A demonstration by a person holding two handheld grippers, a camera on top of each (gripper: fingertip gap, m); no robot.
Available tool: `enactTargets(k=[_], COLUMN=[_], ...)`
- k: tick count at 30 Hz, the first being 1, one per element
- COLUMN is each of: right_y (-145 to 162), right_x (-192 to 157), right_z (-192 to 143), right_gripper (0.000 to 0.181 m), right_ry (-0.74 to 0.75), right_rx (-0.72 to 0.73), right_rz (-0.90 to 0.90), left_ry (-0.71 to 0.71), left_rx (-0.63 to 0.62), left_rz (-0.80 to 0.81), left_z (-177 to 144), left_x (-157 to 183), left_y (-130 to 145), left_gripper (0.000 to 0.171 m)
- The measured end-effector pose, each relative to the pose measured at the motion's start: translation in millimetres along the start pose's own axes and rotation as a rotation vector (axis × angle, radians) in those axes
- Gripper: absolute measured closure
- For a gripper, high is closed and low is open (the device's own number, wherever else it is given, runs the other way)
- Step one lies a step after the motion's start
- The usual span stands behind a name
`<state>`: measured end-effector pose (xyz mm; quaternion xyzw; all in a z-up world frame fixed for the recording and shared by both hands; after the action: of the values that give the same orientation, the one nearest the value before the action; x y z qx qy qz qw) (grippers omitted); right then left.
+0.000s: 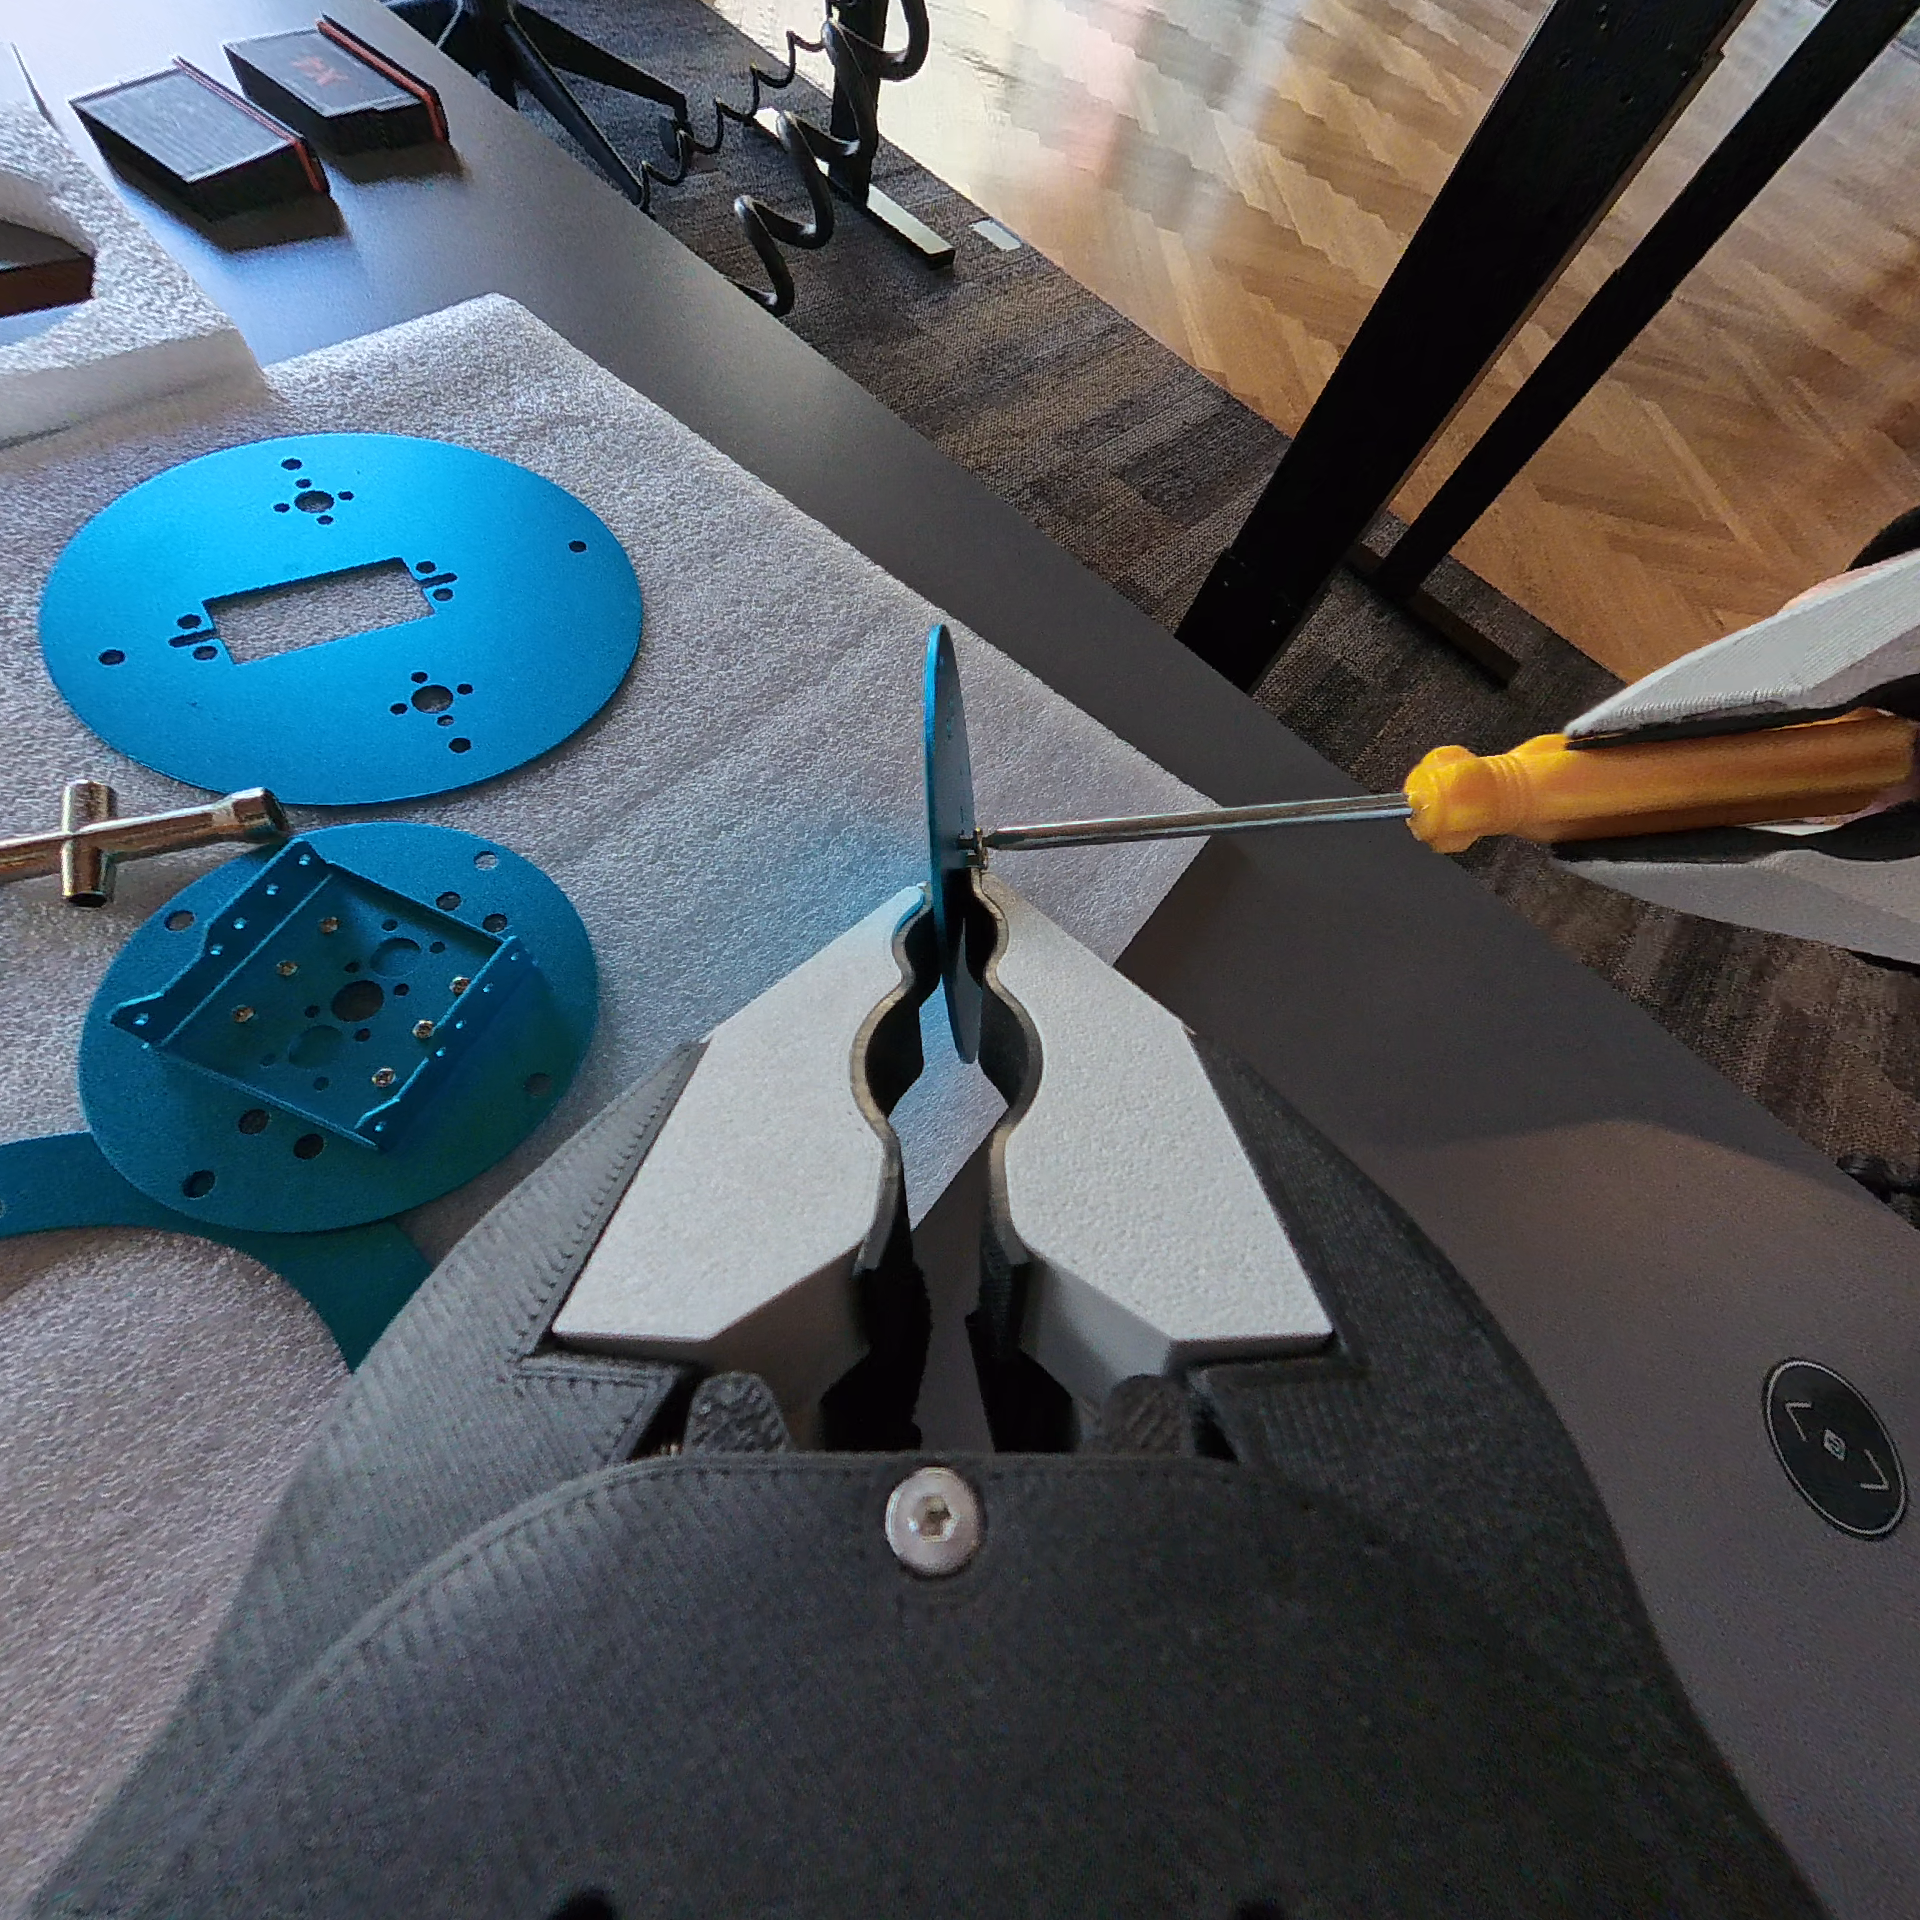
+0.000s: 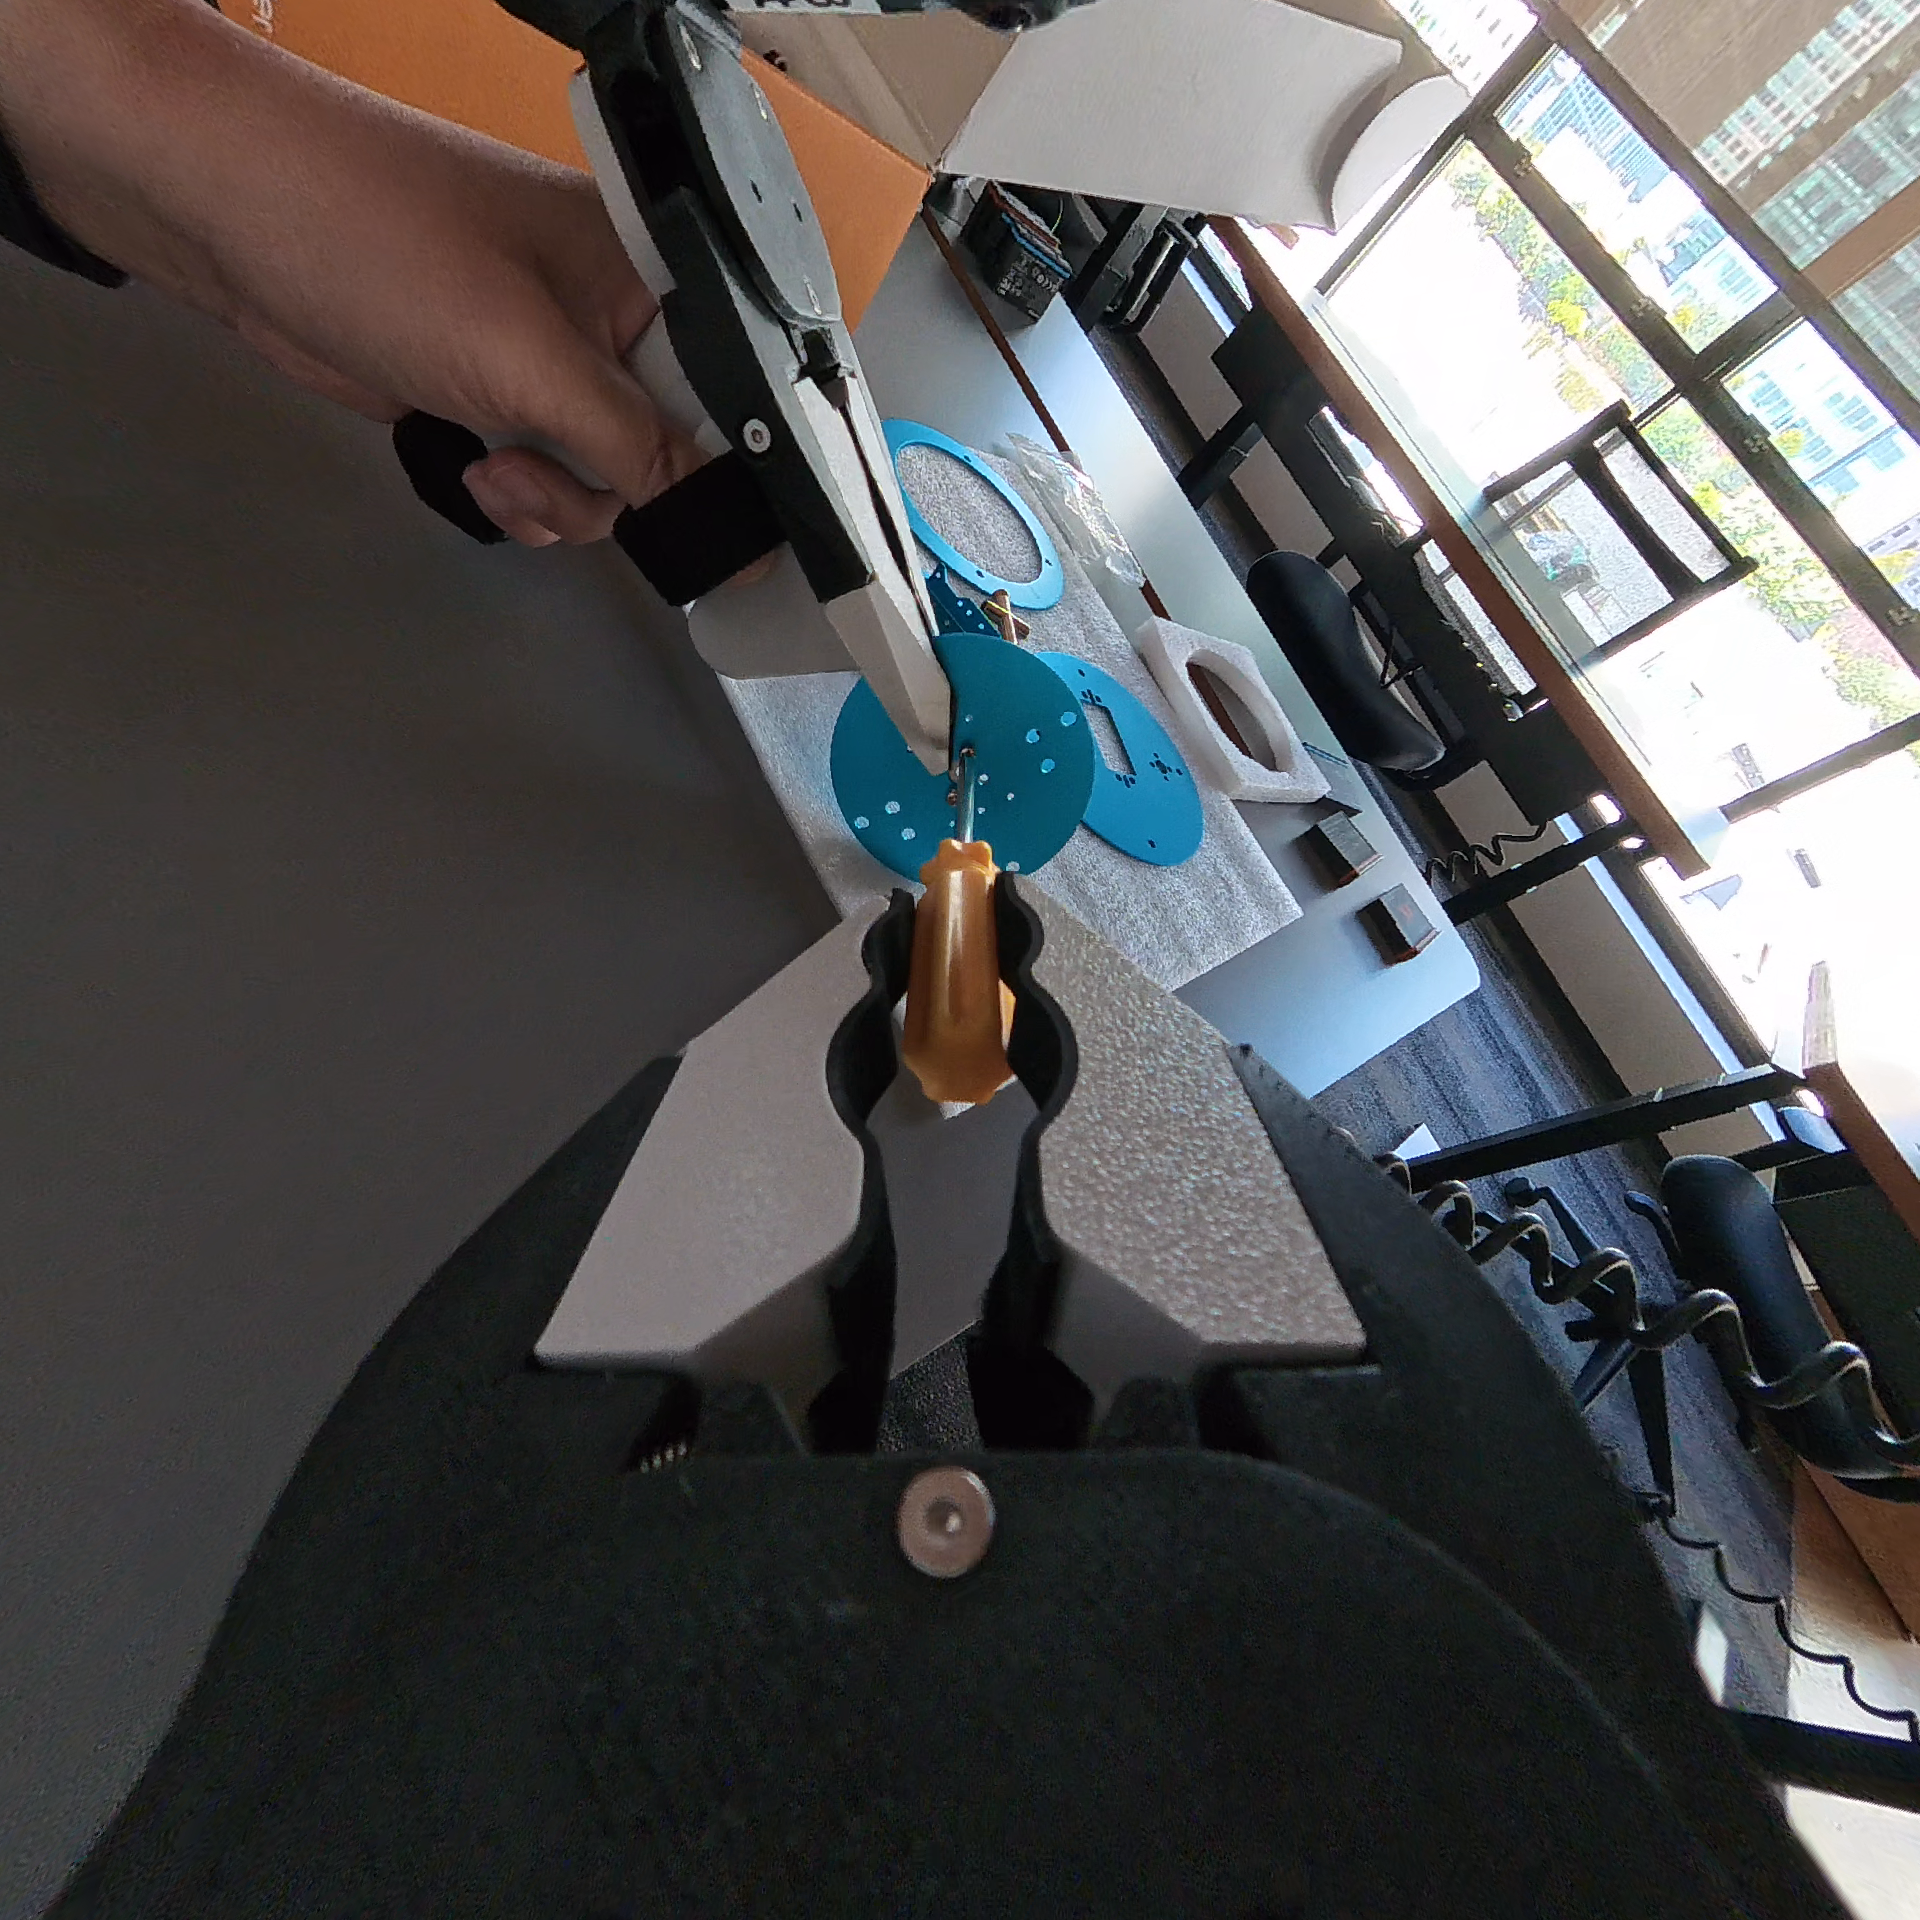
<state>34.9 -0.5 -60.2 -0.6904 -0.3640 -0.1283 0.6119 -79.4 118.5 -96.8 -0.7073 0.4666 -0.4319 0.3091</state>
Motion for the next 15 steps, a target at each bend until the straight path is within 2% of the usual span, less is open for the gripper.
enactTargets(k=[5, 15], right_y=[0.0, 5.3], right_x=[-1.5, -5.7], right_z=[-0.4, -1.5], right_gripper=[0.167, 0.167], right_ry=[0.01, 0.035], right_rx=[0.002, 0.07], right_rz=[-0.106, -0.518], left_ry=[-0.003, 0.008], left_rx=[-0.008, -0.027], left_rz=[0.019, 0.036], left_z=[0.1, -0.2], left_x=[0.6, 1.2], left_y=[-0.2, -0.7], left_gripper=[0.169, 0.169])
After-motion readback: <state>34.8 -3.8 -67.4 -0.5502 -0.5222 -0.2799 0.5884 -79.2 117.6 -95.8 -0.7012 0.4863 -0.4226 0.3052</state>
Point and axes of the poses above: each gripper's, where its closed fingertips meet, z out along the fingers, y out of its underside, x = y × z across the jaws, the point moved 7 cm from there along -z, back along the fingers, and after that the axes turned 12 degrees about y, right-handed, at the moved point
